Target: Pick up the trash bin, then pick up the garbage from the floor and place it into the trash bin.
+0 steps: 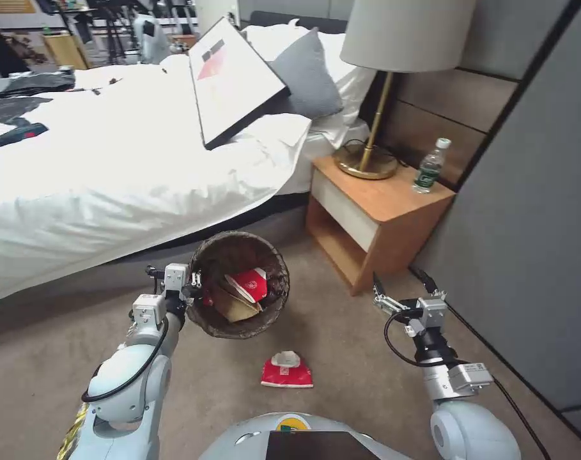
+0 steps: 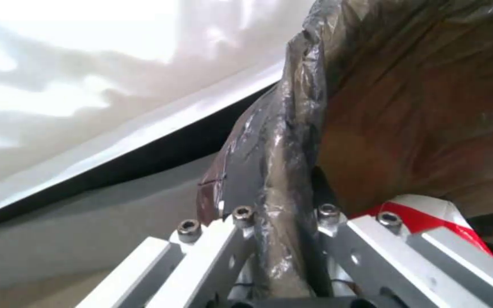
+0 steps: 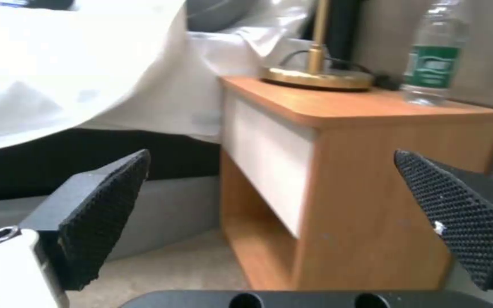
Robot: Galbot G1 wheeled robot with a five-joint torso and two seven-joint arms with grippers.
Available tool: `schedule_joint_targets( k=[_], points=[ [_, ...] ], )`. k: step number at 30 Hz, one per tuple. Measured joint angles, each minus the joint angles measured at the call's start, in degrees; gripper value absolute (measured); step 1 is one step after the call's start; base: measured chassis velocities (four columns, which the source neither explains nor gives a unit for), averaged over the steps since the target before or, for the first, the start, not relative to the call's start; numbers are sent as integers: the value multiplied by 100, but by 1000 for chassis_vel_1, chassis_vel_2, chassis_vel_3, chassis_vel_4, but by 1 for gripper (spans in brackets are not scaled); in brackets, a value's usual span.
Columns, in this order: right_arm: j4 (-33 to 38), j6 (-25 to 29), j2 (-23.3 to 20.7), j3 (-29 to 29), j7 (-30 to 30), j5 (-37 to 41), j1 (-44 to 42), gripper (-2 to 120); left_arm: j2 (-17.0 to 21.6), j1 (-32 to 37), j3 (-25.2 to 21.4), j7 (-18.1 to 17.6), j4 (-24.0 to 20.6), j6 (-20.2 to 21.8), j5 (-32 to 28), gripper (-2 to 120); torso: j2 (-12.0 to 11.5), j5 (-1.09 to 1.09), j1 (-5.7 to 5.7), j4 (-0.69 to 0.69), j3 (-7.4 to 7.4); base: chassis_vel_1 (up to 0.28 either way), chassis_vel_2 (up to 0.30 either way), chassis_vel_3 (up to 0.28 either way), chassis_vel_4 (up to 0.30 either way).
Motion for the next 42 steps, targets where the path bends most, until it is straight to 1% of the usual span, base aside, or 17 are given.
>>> schedule_joint_targets(
  k=[23,28,32,34,37,42],
  points=[
    [-15,0,13,36,14,12,4,100,0,-21,19,-2,29,-18,-10,3,0,0,0,0,0,101,103,100,105],
    [-10,-6,21,26,14,24,3,100,1,-16,16,-6,29,-65,-14,3,0,0,0,2,0,85,87,83,74],
    [-6,-29,23,25,35,29,0,100,2,-14,13,-7,30,-85,-14,3,0,0,0,2,0,10,14,19,12],
    [33,-145,23,78,112,24,-26,100,4,-13,35,-1,37,-89,-14,3,0,0,0,-3,0,0,0,0,0],
    [40,-166,24,99,128,24,-32,100,5,-17,40,-1,50,-90,-12,3,0,0,0,0,0,0,0,0,0],
    [40,-173,30,105,143,17,-39,100,11,-39,48,8,69,-92,-11,3,0,0,0,0,0,0,0,0,0]
  ],
)
